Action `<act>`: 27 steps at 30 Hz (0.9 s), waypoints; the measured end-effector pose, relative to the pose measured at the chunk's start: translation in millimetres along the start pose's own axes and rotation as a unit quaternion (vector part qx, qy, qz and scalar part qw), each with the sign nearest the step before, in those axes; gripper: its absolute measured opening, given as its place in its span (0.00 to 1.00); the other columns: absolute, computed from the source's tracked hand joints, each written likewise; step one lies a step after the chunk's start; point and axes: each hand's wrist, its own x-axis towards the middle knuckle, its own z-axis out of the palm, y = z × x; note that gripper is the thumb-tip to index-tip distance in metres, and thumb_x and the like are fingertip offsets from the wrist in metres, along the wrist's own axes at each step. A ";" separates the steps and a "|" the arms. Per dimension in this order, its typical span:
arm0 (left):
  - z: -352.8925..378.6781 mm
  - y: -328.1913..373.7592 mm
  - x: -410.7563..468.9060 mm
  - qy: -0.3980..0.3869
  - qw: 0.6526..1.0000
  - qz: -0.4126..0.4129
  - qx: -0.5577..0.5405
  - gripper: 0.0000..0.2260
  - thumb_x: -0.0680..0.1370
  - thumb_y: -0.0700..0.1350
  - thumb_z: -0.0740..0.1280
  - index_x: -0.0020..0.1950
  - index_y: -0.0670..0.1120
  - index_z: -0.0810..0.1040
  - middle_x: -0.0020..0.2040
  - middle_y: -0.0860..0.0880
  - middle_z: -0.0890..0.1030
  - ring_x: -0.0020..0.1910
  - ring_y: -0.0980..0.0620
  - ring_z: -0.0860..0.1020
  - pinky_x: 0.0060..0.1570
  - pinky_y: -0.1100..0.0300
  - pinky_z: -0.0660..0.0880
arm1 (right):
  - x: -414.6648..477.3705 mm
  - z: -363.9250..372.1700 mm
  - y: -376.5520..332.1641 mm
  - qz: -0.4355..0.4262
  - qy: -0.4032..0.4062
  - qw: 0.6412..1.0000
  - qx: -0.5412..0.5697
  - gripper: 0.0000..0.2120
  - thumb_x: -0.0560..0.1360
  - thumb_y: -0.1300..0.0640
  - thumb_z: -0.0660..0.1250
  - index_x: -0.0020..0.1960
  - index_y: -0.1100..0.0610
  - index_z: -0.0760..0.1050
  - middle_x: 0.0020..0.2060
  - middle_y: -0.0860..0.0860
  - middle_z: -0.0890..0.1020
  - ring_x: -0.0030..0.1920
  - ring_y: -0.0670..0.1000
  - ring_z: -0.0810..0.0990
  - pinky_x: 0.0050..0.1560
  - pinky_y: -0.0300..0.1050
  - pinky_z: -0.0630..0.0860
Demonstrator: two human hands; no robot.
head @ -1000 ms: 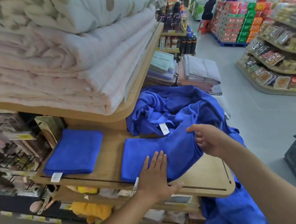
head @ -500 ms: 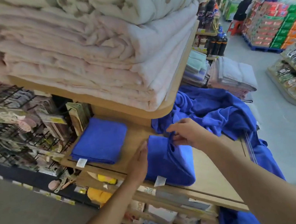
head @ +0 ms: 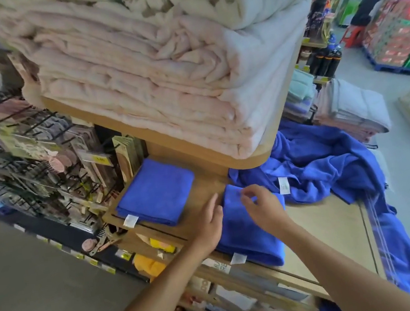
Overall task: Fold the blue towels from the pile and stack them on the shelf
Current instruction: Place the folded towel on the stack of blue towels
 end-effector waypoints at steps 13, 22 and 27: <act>43.4 -10.5 28.0 -0.055 0.865 0.184 0.463 0.28 0.86 0.54 0.50 0.83 0.42 0.49 0.84 0.46 0.46 0.82 0.47 0.40 0.79 0.55 0.39 | -45.8 6.0 73.8 -0.072 0.051 0.963 -0.257 0.37 0.82 0.38 0.57 0.82 0.59 0.55 0.82 0.54 0.57 0.83 0.54 0.50 0.81 0.50 0.50; 38.6 -16.8 30.2 -0.028 0.966 0.144 0.211 0.23 0.84 0.44 0.60 0.80 0.46 0.64 0.83 0.49 0.55 0.81 0.51 0.54 0.76 0.60 0.56 | -40.1 -18.3 53.8 0.242 0.085 0.931 0.261 0.29 0.73 0.49 0.76 0.67 0.61 0.72 0.46 0.50 0.82 0.43 0.47 0.80 0.41 0.45 0.75; 35.6 -21.4 31.7 0.001 0.977 0.161 0.141 0.30 0.79 0.44 0.70 0.79 0.47 0.63 0.79 0.52 0.61 0.77 0.59 0.60 0.76 0.58 0.61 | -36.4 -17.8 43.6 0.229 0.034 0.907 0.353 0.13 0.69 0.58 0.80 0.50 0.58 0.82 0.44 0.55 0.87 0.44 0.53 0.86 0.40 0.47 0.82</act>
